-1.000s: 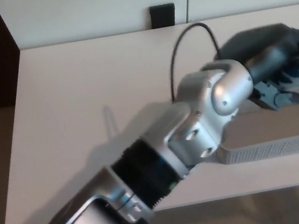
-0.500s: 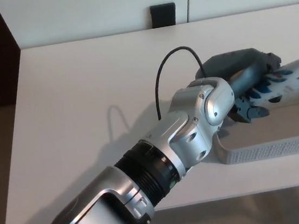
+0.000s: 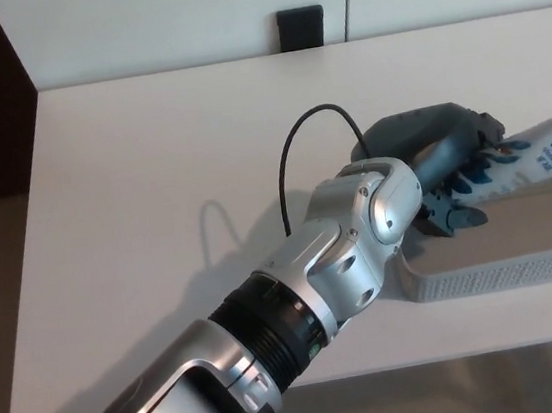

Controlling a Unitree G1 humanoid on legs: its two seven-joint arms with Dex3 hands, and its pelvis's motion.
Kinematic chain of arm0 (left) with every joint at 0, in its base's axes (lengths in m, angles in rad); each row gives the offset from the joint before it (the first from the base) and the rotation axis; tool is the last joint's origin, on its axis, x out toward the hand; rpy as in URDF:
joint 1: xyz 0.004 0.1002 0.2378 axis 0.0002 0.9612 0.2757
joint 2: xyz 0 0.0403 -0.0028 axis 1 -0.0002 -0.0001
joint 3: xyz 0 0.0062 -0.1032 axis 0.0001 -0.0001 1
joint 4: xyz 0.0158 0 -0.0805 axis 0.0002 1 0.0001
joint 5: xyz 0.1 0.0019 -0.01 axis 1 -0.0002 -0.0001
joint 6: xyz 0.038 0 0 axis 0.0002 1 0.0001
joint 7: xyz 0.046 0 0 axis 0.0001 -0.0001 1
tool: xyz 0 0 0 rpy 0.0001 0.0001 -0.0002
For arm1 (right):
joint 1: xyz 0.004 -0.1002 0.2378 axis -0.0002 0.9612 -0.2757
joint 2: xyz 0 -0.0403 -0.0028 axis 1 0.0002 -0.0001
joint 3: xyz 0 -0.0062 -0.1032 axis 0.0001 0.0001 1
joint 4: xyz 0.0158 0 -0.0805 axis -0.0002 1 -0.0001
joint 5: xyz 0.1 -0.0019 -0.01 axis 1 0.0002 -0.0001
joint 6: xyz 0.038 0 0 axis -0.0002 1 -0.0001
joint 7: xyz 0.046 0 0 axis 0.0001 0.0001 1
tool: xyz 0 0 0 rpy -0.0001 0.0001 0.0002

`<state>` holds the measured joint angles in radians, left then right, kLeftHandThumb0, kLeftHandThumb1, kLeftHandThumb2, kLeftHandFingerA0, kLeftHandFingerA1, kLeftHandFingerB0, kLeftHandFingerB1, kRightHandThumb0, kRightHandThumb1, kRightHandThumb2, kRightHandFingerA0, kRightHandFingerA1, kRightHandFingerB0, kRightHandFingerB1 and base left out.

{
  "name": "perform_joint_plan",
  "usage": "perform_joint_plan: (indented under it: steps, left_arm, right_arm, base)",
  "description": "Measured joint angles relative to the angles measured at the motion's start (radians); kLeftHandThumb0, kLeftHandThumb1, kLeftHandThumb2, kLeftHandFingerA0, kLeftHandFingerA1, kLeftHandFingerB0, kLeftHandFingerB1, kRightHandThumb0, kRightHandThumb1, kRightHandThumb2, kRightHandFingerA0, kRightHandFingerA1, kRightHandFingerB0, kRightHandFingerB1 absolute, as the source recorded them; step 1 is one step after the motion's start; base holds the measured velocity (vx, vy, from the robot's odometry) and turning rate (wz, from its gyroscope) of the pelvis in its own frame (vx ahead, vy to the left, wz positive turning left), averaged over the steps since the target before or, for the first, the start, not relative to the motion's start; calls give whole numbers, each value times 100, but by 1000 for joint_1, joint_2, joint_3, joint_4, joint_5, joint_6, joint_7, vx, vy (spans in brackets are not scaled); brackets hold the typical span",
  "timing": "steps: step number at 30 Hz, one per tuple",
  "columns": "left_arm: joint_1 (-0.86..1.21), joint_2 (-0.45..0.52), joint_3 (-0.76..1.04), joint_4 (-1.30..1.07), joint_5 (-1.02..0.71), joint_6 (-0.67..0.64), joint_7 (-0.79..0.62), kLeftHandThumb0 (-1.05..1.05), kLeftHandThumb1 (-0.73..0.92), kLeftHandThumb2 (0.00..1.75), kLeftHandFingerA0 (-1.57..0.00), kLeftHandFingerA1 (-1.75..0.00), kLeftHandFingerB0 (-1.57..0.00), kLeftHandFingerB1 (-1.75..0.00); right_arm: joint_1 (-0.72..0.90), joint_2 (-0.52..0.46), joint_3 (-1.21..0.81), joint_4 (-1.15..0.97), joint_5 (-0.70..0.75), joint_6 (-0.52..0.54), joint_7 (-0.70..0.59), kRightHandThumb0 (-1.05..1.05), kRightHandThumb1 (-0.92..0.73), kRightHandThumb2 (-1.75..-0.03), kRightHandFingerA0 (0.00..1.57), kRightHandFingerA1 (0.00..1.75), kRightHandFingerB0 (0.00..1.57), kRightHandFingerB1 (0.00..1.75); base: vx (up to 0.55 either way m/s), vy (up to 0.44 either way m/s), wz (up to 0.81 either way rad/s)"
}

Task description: The robot walks towards a table in front, picks a shampoo with left hand and puts it in a small grey container

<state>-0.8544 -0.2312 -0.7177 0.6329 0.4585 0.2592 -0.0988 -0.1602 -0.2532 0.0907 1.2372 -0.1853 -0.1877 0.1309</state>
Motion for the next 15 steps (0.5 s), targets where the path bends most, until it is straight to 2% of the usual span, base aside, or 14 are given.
perform_joint_plan:
  steps: [2, 3, 12, 15]
  left_arm:
    - [0, 0, -3, -11, -2, 0, -14, -84, 40, 75, -8, -26, 0, -13]
    - [0, 0, -8, -25, -3, 0, -31, -89, 43, 79, -6, -20, 0, -9]
    - [24, 1, -23, -114, -8, 7, -124, -91, 41, 76, -2, -17, 0, -10]
    - [45, 3, -25, -128, -8, 19, -147, -92, 41, 76, 0, -16, 0, -7]
  right_arm:
    - [-4, 0, 3, -1, -2, 0, -1, -31, -64, -59, 77, 54, 64, 46]
    - [-6, 0, 6, -1, -3, 0, -1, -32, -63, -59, 78, 56, 64, 47]
    - [12, -1, 29, -4, -13, -5, -5, -36, -62, -57, 80, 54, 65, 45]
    - [25, -1, 33, -8, -15, -9, -5, -32, -65, -58, 71, 51, 61, 45]
  base:
    - [0, 0, 0]
    - [0, 0, 0]
    - [0, 0, 0]
    - [0, 0, 0]
